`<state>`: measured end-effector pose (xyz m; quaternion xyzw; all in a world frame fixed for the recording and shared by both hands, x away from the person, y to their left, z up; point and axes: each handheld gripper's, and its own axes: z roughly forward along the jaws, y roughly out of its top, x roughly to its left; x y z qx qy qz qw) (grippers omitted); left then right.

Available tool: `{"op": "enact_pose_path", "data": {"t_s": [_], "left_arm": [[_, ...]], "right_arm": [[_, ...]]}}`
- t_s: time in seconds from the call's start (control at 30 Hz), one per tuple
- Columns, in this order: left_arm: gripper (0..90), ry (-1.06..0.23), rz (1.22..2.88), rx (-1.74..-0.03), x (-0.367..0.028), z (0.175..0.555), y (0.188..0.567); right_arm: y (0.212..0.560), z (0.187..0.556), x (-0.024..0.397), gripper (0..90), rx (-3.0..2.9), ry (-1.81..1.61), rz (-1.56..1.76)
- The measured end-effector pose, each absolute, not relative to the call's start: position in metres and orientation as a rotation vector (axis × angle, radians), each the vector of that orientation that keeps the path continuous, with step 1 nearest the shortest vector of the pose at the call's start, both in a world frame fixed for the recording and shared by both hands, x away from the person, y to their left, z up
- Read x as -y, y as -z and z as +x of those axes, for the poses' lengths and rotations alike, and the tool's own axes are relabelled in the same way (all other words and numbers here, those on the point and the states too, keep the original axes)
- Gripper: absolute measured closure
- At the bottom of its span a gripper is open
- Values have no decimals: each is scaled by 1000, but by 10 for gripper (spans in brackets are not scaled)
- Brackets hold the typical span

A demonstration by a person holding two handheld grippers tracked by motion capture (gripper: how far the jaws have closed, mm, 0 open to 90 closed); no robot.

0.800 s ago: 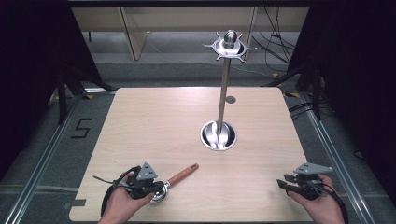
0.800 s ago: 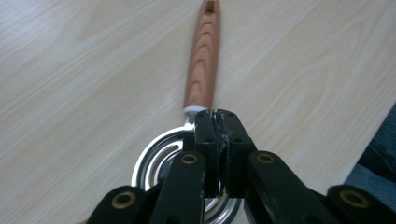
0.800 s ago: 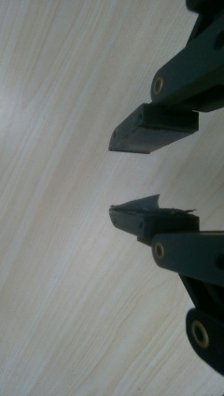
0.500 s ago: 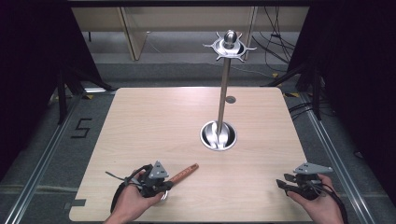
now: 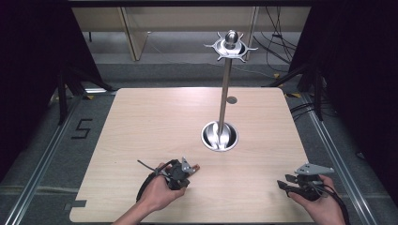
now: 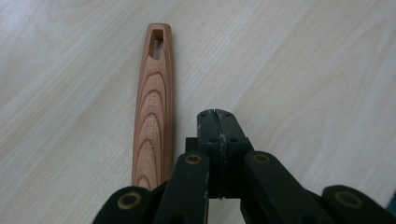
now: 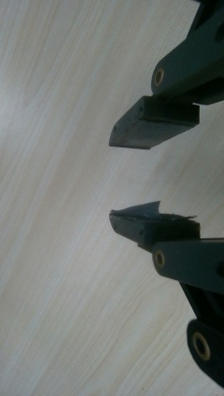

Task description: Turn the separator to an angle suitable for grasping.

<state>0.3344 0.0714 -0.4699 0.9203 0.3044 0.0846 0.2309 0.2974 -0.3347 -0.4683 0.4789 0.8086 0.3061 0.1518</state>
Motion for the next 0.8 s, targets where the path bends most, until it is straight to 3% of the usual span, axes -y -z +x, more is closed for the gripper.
{"op": "enact_pose_path", "data": {"t_s": [0.37,0.8], "left_arm": [[889,-274,2604,-850,-72,347,481],[849,-296,2518,-946,-72,354,482]], "right_arm": [[467,297,334,566,-2319,-880,1364],[466,295,335,562,-2312,-888,1400]]}}
